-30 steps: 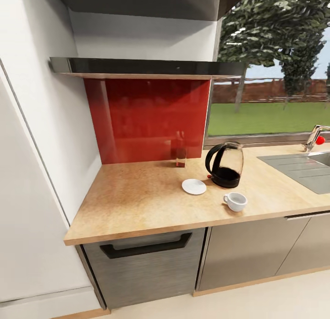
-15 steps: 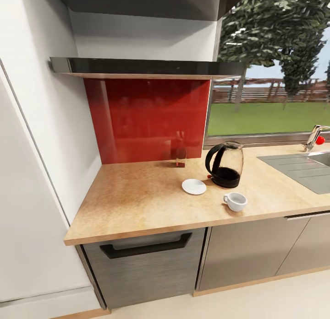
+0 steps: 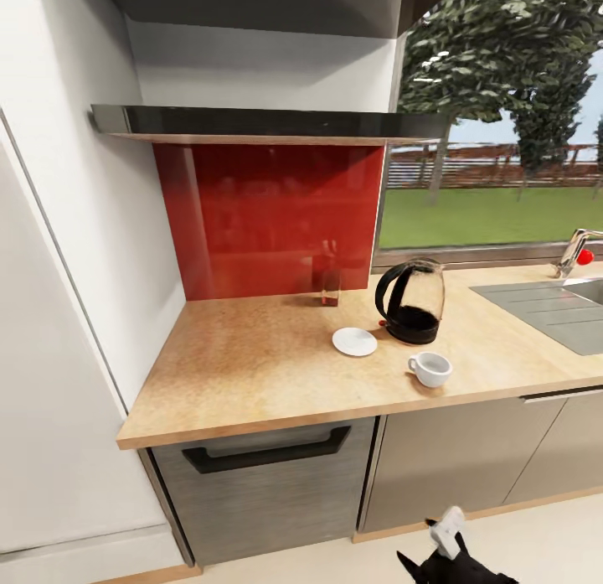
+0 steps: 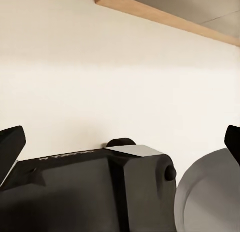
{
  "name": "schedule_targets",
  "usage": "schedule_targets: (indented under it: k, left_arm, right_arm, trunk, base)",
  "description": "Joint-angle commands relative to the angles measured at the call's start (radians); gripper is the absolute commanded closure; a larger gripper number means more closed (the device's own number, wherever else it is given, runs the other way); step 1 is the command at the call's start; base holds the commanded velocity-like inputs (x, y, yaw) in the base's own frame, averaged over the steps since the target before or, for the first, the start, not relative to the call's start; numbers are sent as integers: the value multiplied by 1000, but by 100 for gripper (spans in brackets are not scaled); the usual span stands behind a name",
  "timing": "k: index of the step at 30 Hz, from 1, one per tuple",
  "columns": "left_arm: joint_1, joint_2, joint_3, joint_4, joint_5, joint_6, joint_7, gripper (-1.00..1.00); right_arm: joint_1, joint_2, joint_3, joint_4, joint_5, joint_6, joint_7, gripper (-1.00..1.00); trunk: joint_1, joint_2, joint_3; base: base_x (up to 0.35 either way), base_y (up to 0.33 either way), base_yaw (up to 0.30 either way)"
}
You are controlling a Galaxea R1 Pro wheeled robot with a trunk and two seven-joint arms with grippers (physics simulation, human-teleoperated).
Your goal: Set up a coffee station on the kitchen countertop: keep the coffee maker on the countertop, move the bottle of coffee from the kitchen shelf to the counter next to the coffee maker, place a paper coffee filter on top of the coffee maker, put the saucer next to the coffee maker with the coffee cup on the saucer, and place the electric kettle next to the coffee maker.
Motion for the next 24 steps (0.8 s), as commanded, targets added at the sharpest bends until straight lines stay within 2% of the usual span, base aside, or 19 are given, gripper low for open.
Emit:
schedule_targets:
  k: [1, 5, 6, 8, 12, 16, 18, 21, 22, 24]
  left_arm:
    - [-1, 0, -8, 1, 6, -7, -1, -100]
    - [-1, 0, -9, 1, 5, -7, -1, -100]
    - [-1, -1, -10, 1, 5, -7, 0, -100]
    - [-1, -1, -10, 1, 5, -7, 1, -100]
    - [-1, -1, -10, 1, 5, -7, 1, -100]
    - [-1, -1, -10, 1, 5, -7, 2, -100]
    - [-1, -1, -9, 1, 5, -7, 2, -100]
    - [-1, -1, -9, 1, 5, -7, 2, -100]
    - [-1, -1, -10, 1, 5, -7, 2, -100]
    - [-1, -1, -10, 1, 5, -7, 2, -100]
  right_arm:
    - [2, -1, -47, -62, -2, 54, 74, -100]
    - [4, -1, -143, -187, -2, 173, 246, -100]
    - [4, -1, -178, -248, -1, 225, 333, -100]
    - [5, 0, -201, -306, -1, 271, 404, -100]
    - [5, 3, -229, -435, -2, 379, 497, -100]
    - [5, 6, -236, -529, -5, 453, 524, -100]
    - [5, 8, -238, -590, -26, 497, 534, -100]
    - [2, 8, -240, -637, -92, 540, 540, -100]
    - [-7, 7, -240, -657, -144, 572, 542, -100]
    - [-19, 7, -241, -670, -163, 595, 543, -100]
  trunk:
    - [0, -1, -1]
    - [0, -1, -1]
    - [0, -1, -1]
    - [0, -1, -1]
    - [0, -1, -1]
    - [0, -1, -1]
    - [0, -1, -1]
    - [0, -1, -1]
    - [0, -1, -1]
    - [0, -1, -1]
  base:
    - [0, 0, 0]
    - [0, 0, 0]
    - [0, 0, 0]
    - [0, 0, 0]
    - [0, 0, 0]
    - [0, 0, 0]
    - [0, 0, 0]
    - [0, 0, 0]
    - [0, 0, 0]
    - [0, 0, 0]
